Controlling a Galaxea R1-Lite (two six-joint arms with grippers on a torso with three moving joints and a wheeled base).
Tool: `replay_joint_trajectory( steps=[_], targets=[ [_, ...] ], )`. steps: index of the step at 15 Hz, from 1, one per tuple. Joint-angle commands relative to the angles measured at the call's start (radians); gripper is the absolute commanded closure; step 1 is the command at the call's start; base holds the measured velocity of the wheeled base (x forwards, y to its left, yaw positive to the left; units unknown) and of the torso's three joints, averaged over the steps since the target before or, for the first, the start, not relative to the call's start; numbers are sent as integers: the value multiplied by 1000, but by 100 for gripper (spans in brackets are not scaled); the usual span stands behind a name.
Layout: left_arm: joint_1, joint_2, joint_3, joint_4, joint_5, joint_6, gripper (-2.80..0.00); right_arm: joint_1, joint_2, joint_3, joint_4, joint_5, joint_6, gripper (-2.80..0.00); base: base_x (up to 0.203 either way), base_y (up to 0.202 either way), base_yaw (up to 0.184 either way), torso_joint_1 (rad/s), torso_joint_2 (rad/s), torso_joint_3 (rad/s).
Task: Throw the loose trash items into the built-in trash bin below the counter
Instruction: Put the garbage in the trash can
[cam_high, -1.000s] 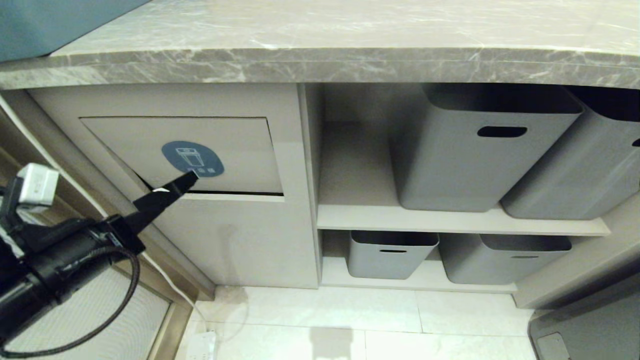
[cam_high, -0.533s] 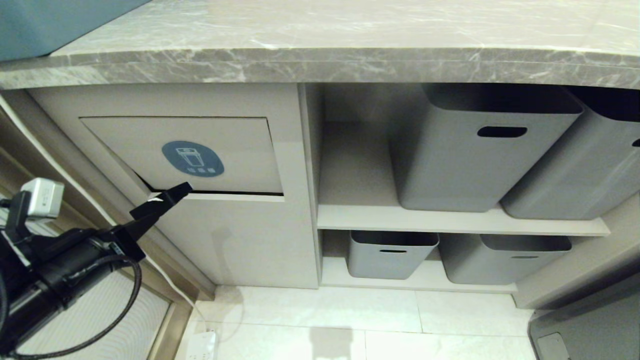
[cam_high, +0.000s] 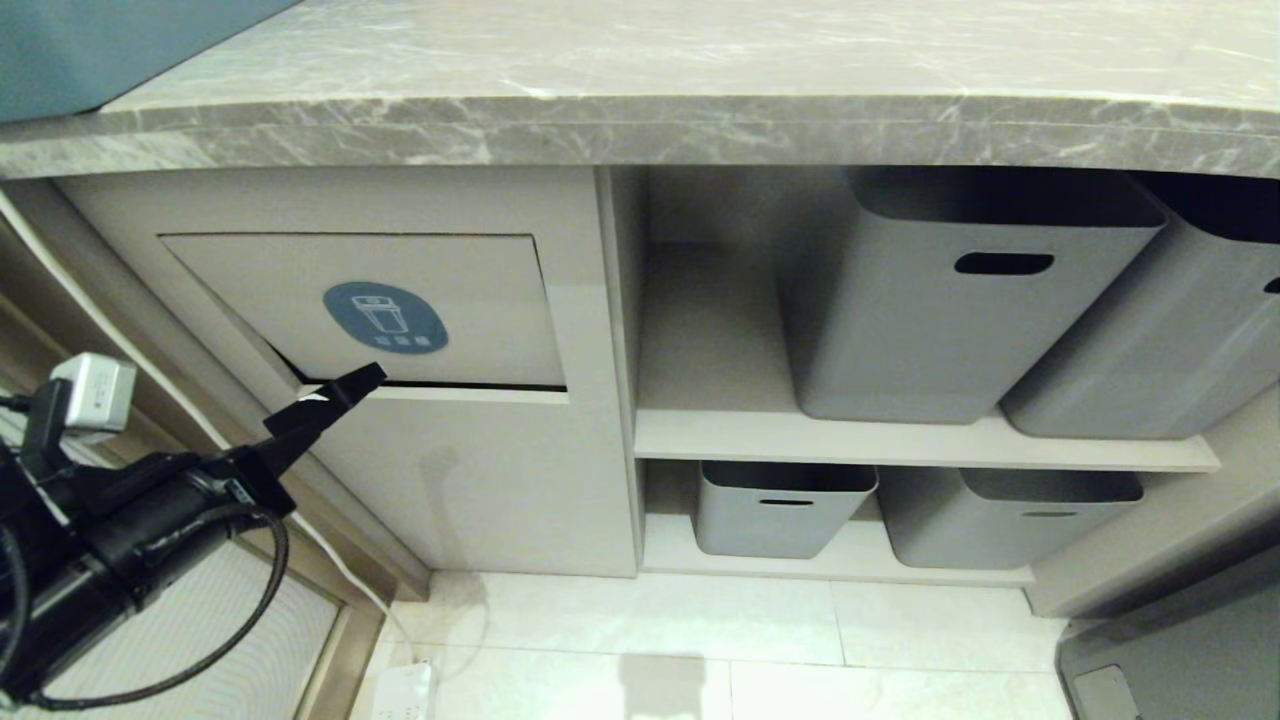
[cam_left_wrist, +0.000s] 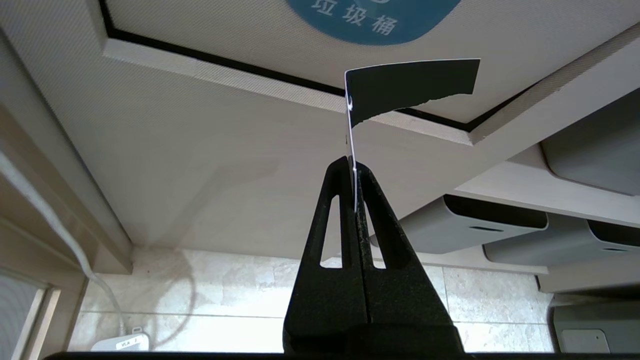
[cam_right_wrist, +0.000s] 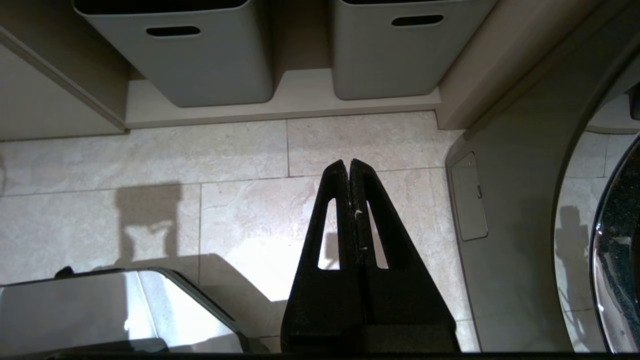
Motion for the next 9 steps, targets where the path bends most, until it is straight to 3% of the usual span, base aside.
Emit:
replay_joint_trajectory(
  steps=[1, 5, 9],
  targets=[
    [0, 8, -9, -6, -1, -1, 0, 27, 14, 0, -1, 0, 0, 0, 0, 0, 0, 0, 0, 0],
    [21, 10, -15, -6, -2, -2, 0, 57, 26, 1, -1, 0, -1, 0, 0, 0, 0, 0, 0, 0],
    [26, 26, -31, -10, -2, -1, 0, 74, -268, 1, 1, -1, 5, 0, 0, 0, 0, 0, 0, 0]
  ],
)
